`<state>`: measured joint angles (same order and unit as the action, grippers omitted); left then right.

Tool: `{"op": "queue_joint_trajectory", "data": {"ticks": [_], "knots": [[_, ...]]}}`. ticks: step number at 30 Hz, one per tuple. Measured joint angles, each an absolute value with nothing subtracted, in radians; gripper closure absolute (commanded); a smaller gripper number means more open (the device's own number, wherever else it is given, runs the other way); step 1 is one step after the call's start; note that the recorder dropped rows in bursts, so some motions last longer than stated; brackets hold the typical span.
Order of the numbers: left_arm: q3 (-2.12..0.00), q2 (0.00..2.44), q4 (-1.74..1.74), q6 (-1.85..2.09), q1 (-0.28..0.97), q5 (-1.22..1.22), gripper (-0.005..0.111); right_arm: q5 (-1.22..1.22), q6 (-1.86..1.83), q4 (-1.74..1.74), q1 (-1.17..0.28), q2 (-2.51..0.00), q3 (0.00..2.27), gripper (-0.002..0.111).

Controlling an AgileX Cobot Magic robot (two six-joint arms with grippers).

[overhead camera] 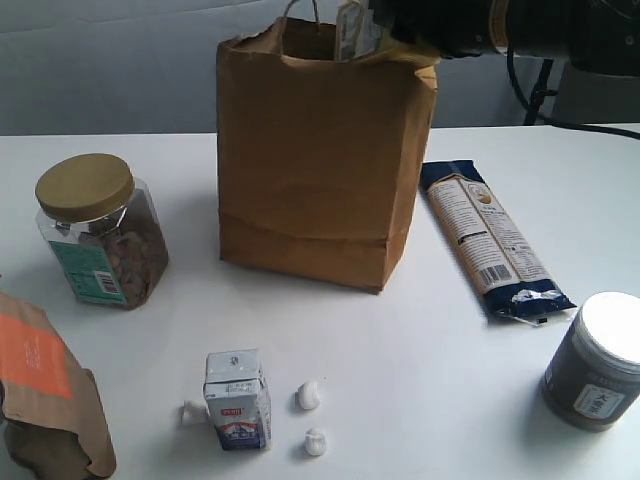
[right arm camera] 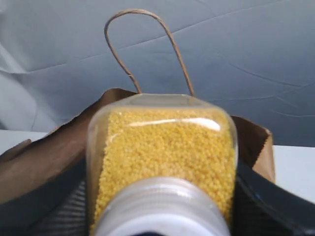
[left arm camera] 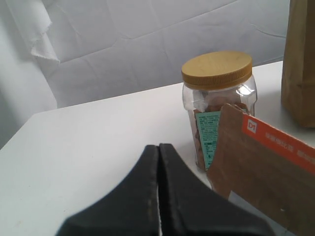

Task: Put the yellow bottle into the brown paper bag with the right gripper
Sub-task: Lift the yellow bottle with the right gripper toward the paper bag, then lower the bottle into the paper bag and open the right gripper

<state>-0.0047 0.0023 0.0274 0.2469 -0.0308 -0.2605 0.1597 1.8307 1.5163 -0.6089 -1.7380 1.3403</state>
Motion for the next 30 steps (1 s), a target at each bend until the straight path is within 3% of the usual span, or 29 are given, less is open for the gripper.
{"op": "queue_joint_trajectory", "data": {"ticks": [12,15,20,22,30], "knots": [[-0.005,0.002,0.027,0.247,-0.031,-0.261,0.107,0.354,2.049,1.751,-0.609,-1.738,1.344,0.108],[-0.005,0.002,0.027,0.247,-0.031,-0.261,0.107,0.364,2.060,1.760,-0.609,-1.738,1.344,0.097],[-0.005,0.002,0.027,0.247,-0.031,-0.261,0.107,0.391,2.063,1.762,-0.609,-1.738,1.344,0.057],[-0.005,0.002,0.027,0.247,-0.031,-0.261,0.107,0.399,2.063,1.764,-0.609,-1.738,1.344,0.049],[-0.005,0.002,0.027,0.247,-0.031,-0.261,0.107,0.399,2.067,1.753,-0.609,-1.724,1.357,0.048]]}}
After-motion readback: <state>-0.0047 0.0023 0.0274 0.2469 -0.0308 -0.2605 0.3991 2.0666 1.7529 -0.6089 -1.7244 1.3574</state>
